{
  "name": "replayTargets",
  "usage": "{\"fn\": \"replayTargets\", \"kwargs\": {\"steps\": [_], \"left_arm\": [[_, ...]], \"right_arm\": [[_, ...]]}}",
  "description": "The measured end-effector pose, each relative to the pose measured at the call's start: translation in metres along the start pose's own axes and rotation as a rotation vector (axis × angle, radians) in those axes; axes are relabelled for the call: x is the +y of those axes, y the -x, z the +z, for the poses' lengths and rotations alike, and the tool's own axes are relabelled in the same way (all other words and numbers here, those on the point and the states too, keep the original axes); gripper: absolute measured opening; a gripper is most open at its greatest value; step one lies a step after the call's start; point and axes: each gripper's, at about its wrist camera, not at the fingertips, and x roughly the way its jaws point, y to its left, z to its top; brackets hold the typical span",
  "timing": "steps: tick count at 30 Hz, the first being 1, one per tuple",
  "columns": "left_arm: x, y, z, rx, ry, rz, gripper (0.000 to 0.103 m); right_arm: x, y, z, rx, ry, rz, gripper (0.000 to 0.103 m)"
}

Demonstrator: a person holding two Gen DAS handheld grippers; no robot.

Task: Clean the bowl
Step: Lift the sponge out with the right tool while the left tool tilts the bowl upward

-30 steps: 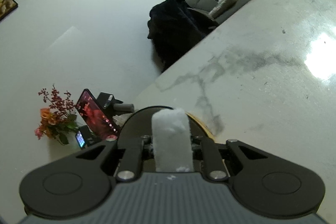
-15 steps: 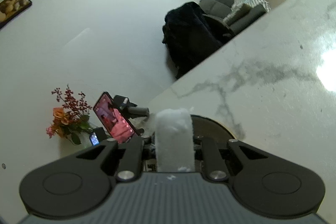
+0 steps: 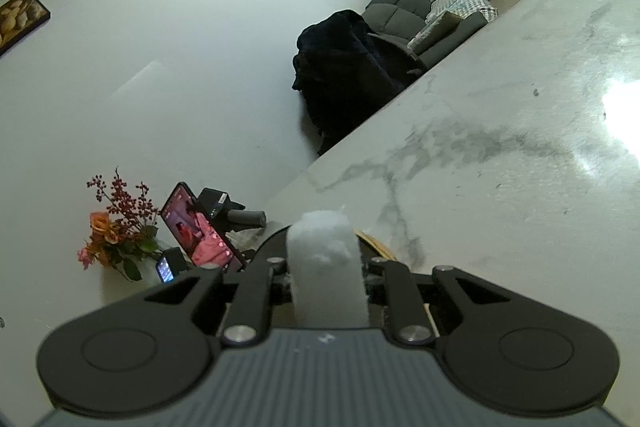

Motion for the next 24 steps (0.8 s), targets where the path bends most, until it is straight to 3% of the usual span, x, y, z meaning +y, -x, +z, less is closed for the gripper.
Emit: {"fn": "replayTargets", "kwargs": {"steps": [4,7,14,18,24], "left_arm": [[0.002,-0.003,0.005,0.022,-0.027,0.025,0.092],[0.004,-0.004,0.007,0.024,-0.052,0.026,0.094],[0.006,-0.007,0.005,-0.039,-0.179,0.0,0.097],[0.002,-0.01,0.006,-0.074,-0.281,-0.011,0.097],[-0.013,-0.023,0.009,-0.124,-0.38,-0.051,0.097]], "right_arm": [[0.003,0.009,0.006,-0.038,0.044,-0.021,0.019],[0.005,0.012,0.013,-0.072,0.09,-0.059,0.019],[0.009,0.001,0.028,-0.052,0.186,-0.087,0.019],[0.009,-0.01,0.038,-0.02,0.219,-0.076,0.019],[-0.001,-0.027,0.056,0.036,0.152,0.0,0.019]]}}
